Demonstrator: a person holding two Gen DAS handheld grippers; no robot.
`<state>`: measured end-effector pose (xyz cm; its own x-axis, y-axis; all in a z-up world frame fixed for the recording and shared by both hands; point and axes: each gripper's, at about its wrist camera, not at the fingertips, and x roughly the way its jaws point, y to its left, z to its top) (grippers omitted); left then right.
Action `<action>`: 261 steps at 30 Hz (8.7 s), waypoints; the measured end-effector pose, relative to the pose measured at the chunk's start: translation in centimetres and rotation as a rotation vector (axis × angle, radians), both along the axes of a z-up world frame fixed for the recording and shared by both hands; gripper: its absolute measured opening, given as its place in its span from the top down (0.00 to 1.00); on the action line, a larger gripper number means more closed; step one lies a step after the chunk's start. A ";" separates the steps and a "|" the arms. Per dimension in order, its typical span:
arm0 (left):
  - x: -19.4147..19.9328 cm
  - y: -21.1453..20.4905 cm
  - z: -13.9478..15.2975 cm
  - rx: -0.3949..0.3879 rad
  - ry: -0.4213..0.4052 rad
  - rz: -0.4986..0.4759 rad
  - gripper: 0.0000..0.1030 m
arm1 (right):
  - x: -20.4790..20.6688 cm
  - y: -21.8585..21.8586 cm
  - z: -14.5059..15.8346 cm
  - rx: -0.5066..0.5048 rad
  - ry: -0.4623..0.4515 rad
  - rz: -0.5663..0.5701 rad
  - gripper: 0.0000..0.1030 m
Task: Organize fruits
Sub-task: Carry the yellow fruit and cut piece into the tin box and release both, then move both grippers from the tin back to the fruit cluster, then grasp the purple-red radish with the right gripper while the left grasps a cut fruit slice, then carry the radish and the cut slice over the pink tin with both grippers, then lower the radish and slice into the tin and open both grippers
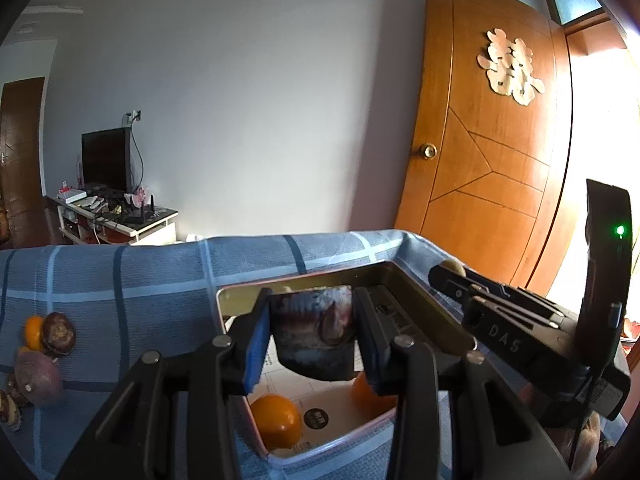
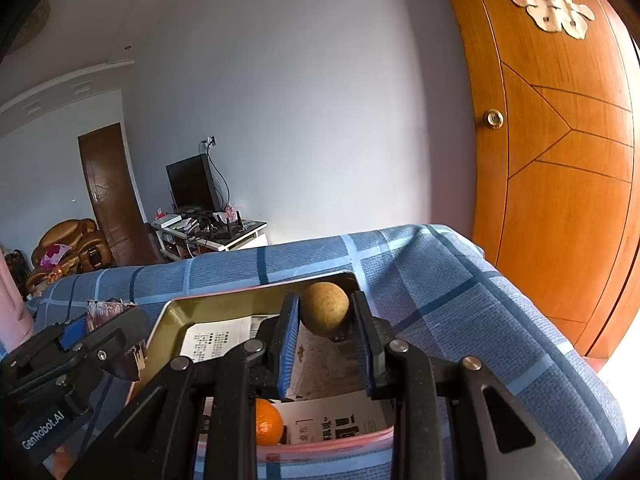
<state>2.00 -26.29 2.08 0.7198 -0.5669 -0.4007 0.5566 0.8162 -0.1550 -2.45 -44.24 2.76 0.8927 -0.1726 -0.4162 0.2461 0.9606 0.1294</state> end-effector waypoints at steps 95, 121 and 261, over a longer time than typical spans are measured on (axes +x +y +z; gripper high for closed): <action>0.0 23.1 -2.3 0.145 0.050 0.336 0.00 | -5.0 15.9 -0.5 0.069 -0.131 0.030 0.13; 4.5 34.0 -1.7 0.147 0.180 0.539 0.00 | 12.8 30.0 -6.9 0.263 0.366 0.453 0.33; 5.5 -0.8 -0.4 0.090 0.066 0.121 0.14 | 3.2 -1.7 -1.0 0.117 0.007 0.113 0.40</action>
